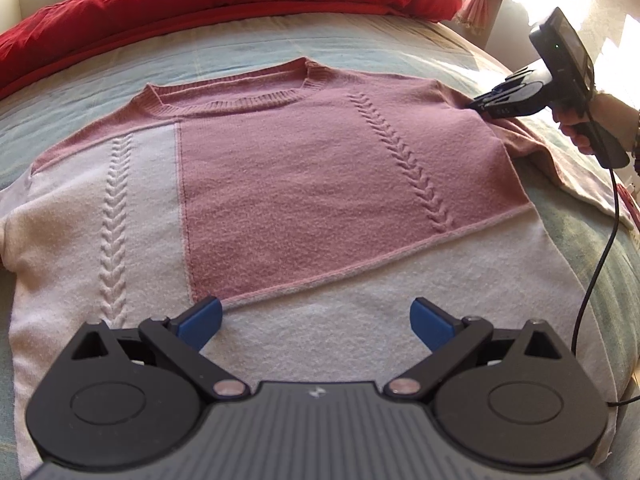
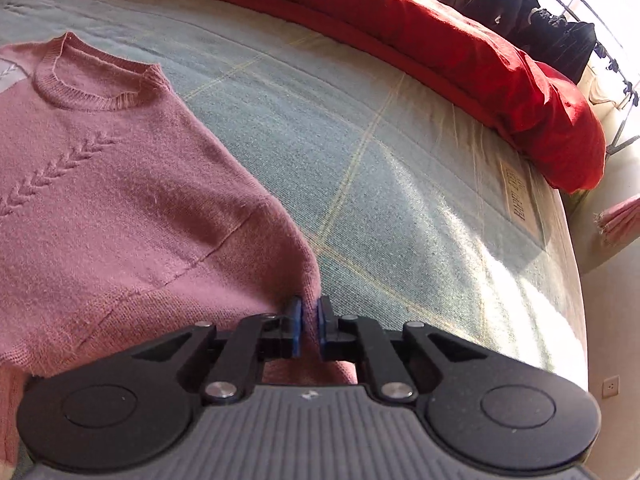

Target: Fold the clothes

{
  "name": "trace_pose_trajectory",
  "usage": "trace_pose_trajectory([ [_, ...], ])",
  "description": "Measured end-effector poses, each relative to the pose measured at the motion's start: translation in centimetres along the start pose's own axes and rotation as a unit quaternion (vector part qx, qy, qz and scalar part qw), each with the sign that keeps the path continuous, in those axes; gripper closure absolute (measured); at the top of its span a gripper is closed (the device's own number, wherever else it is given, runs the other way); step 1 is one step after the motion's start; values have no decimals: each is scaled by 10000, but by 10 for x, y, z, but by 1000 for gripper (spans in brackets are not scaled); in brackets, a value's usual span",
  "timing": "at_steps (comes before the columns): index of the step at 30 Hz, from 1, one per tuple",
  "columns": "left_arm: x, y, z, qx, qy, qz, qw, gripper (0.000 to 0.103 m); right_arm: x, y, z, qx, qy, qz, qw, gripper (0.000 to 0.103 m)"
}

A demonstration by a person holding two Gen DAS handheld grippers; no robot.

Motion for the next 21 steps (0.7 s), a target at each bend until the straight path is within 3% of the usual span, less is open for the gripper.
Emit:
trace_pose_trajectory([
  [2,-1,0,-1,7,24,-6,10000,4,-8,5,10,335,46,104,9994,82],
  [9,-8,4,8,56,-57,56,10000,4,-58,-2,51,1117,-31,213,9935,69],
  [12,-13,4,17,156,-130,88,9998,4,-83,-25,71,1149,-177,76,9932,59],
  [21,-23,4,36,354,-179,75,9992,4,-113,-114,123,1869,-426,-372,9808,57],
])
Point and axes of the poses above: each gripper's, at about its wrist camera, not at the fingertips, and x roughly the way its jaws point, z to its right, y to its top, the point moved 6 cm from there along x, roughly the way its jaws point, and after that the axes turned 14 degrees about z, right-handed, at the moved point
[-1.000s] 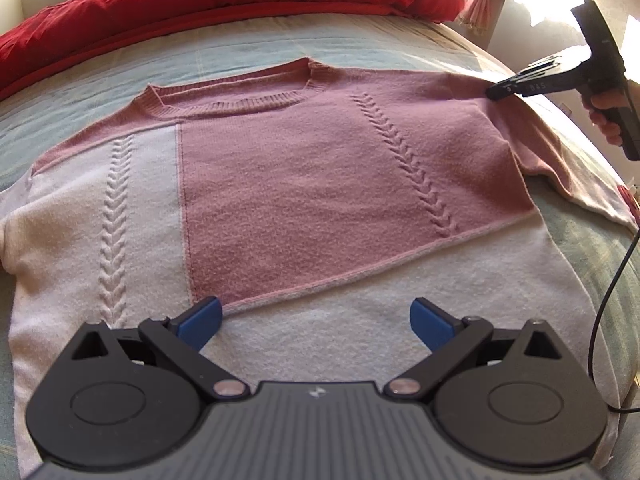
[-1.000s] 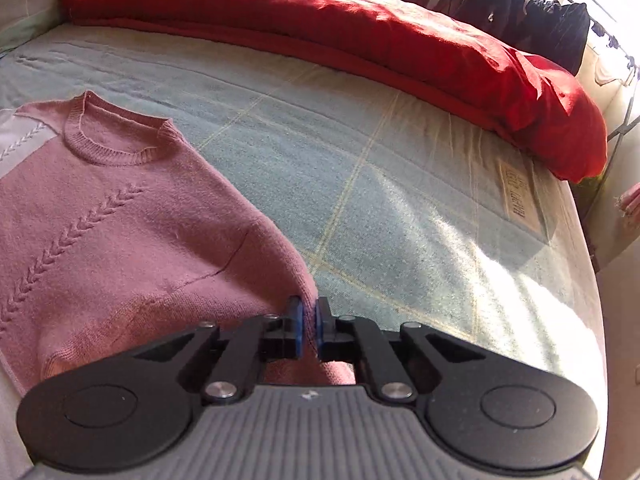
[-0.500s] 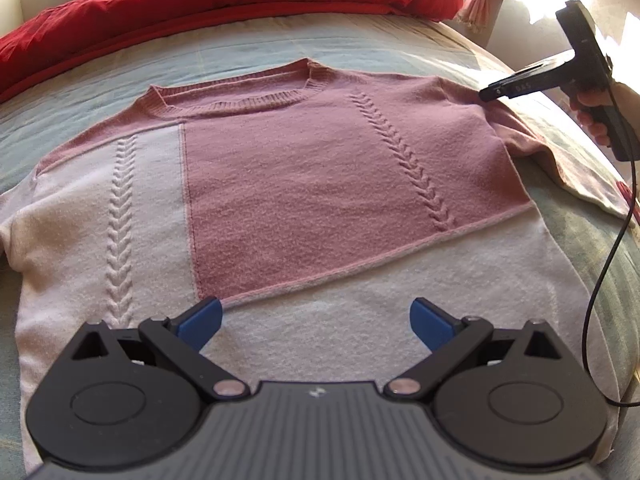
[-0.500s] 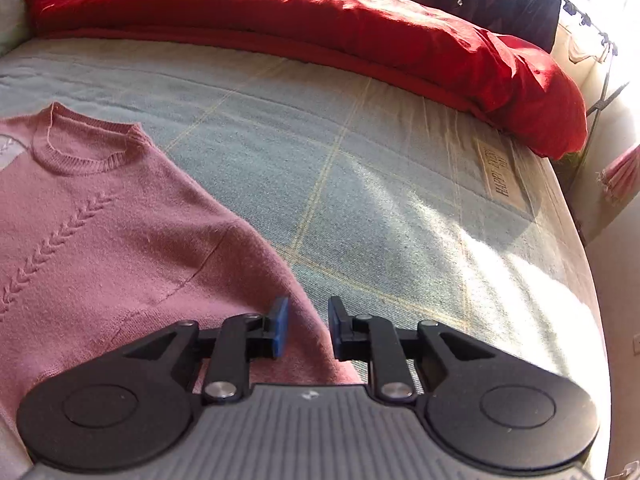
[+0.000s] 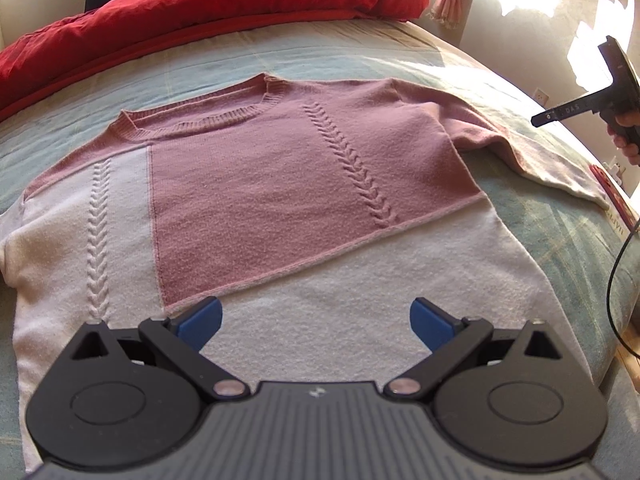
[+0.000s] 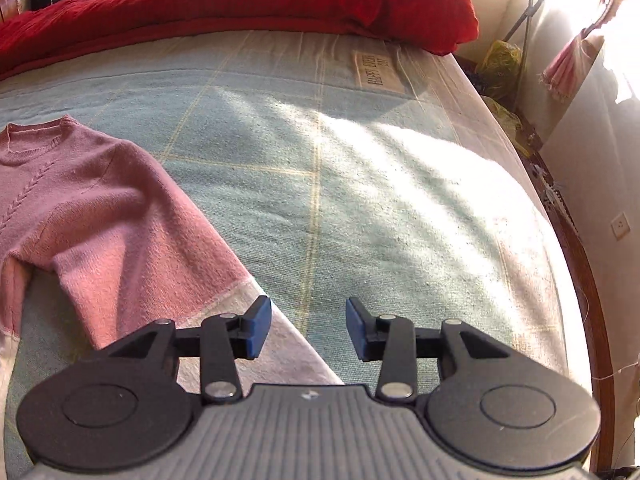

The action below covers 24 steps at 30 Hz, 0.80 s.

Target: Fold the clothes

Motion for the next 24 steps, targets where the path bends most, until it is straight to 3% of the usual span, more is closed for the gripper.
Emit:
trace_pose_trajectory([
  [6,2,2,11,106,28,-39,9999,4,18,-28,3,-113,181,-186,9996,57],
  [13,8,0,22,221,21,-152,9996,4,20,-34,1,-53,624,-176,9979,58],
  [14,9,-1,23,233,16,-158,9996,4,18,-35,0,-70,674,-171,9976,66],
  [15,10,-1,24,240,19,-162,9996,4,17,-36,-1,-103,692,-185,9974,85],
  [16,11,-1,25,247,24,-165,9996,4,16,-36,-2,-155,686,-208,9973,92],
  [24,8,2,31,314,21,-93,9995,4,1,-17,-9,-968,267,-111,9949,99],
])
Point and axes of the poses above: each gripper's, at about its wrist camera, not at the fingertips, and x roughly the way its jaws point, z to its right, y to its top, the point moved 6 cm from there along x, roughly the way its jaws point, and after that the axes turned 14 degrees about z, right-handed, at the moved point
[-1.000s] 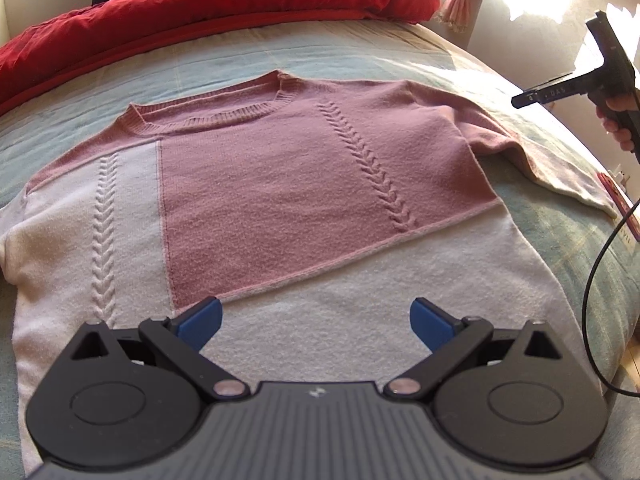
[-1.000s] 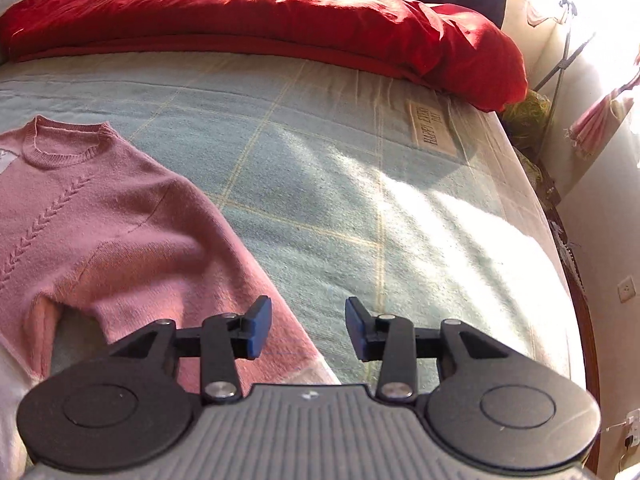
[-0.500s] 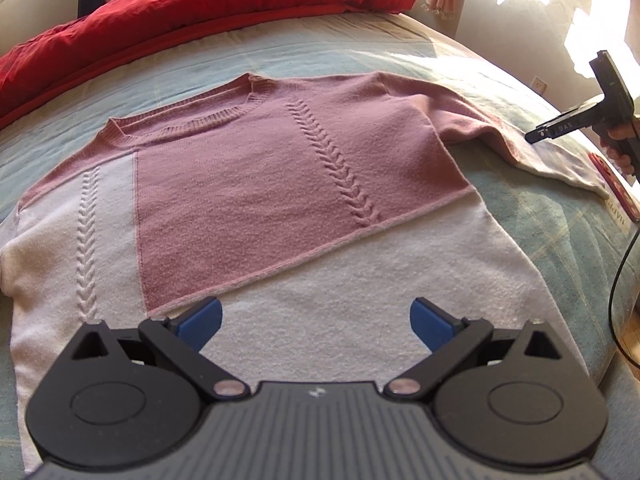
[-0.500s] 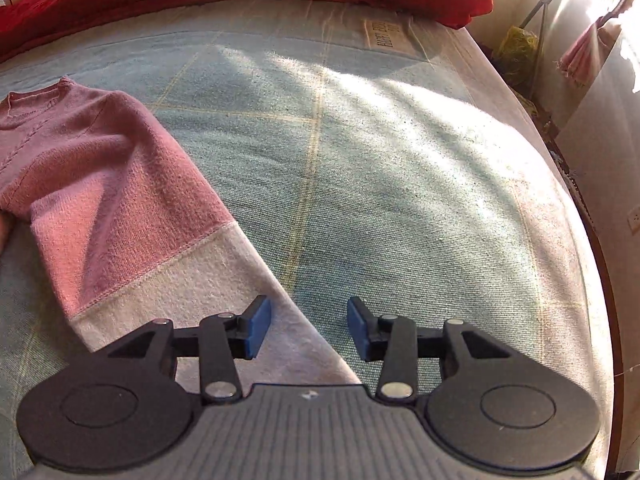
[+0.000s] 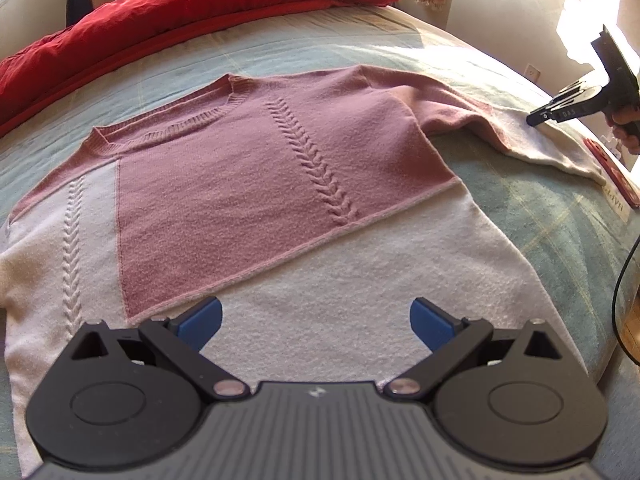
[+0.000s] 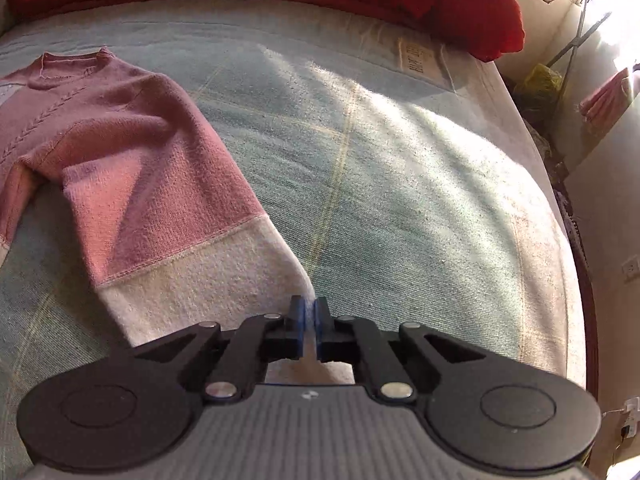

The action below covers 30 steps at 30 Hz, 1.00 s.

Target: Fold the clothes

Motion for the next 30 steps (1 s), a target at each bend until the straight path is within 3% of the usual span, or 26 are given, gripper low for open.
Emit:
trace_pose_trajectory([
  [6,-2,0,-6,-64,63,27,10000,4,1,20,19,-325,-558,127,9978,99],
  [10,0,-2,-7,-78,83,-21,9999,4,26,17,26,-510,-1052,-212,9929,98],
  [12,0,-2,-7,-95,72,-28,9999,4,31,13,32,-435,-1276,-252,9905,86],
  [14,-1,-2,-6,-72,43,-24,10000,4,31,9,37,-233,-1397,-198,9897,84],
  [17,-2,-2,-7,-49,29,-19,10000,4,13,10,46,443,-1237,25,9913,79],
  [21,-5,-1,-6,-128,-1,40,9999,4,-13,8,47,596,-1139,97,9917,71],
  [28,-16,-1,2,-31,-105,103,9999,3,-49,-19,3,295,-548,45,9980,64],
  [30,-17,-2,3,-37,-123,93,9999,3,-51,-31,-11,38,-543,25,9985,54],
])
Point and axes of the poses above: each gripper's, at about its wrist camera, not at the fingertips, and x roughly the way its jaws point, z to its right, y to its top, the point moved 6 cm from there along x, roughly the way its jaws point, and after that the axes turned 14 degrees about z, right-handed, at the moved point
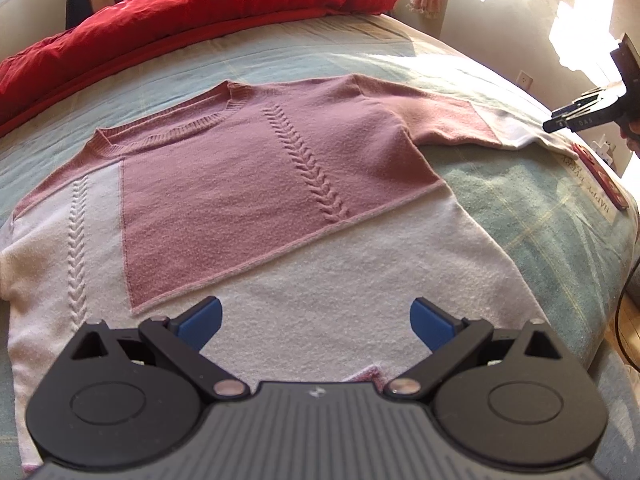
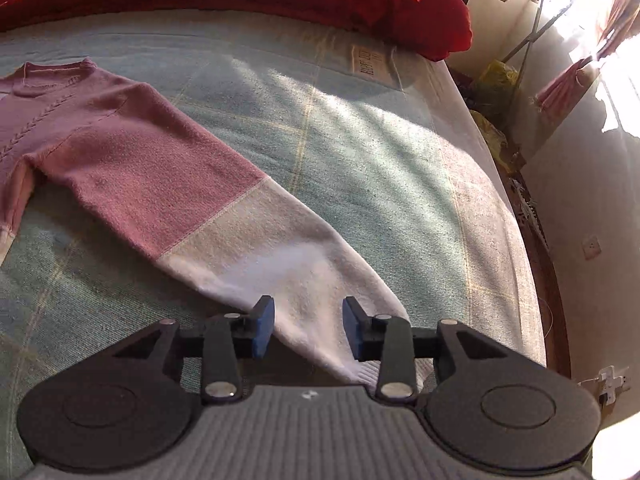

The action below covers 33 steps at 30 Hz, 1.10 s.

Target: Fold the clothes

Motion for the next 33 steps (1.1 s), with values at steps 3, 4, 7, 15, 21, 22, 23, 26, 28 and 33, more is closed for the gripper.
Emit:
trace_pose_trajectory([
  [3,-1,0,3,23,5,-22,10000,3,9,-17,-13,-523,-146,-167,9984,53],
  [4,-1,0,4,38,14,-31,10000,3,14,-21,-15,-692,-218,-200,9972,53],
  [7,-1,1,9,88,20,-42,10000,3,23,-26,-20,-1080,-373,-141,9933,60],
  [15,2,3,21,233,-55,-80,9997,3,24,-11,18,-804,-827,11,9933,96],
  [21,1,4,28,242,-137,-77,9996,3,47,-14,34,-415,-789,-505,9947,87],
  [22,0,5,28,243,-143,-66,9996,3,48,-16,33,-392,-812,-588,9942,86],
  [23,-2,6,27,242,-150,-45,9996,3,45,-15,33,-304,-835,-599,9942,85],
  [26,-8,9,23,220,-175,27,9996,3,26,-8,31,-4,-843,-627,9945,83],
  [28,-12,10,19,184,-182,86,9996,3,6,2,24,51,-785,-514,9956,80],
  [33,-21,10,12,20,-260,164,9995,3,-29,63,-22,561,87,-94,9983,77],
])
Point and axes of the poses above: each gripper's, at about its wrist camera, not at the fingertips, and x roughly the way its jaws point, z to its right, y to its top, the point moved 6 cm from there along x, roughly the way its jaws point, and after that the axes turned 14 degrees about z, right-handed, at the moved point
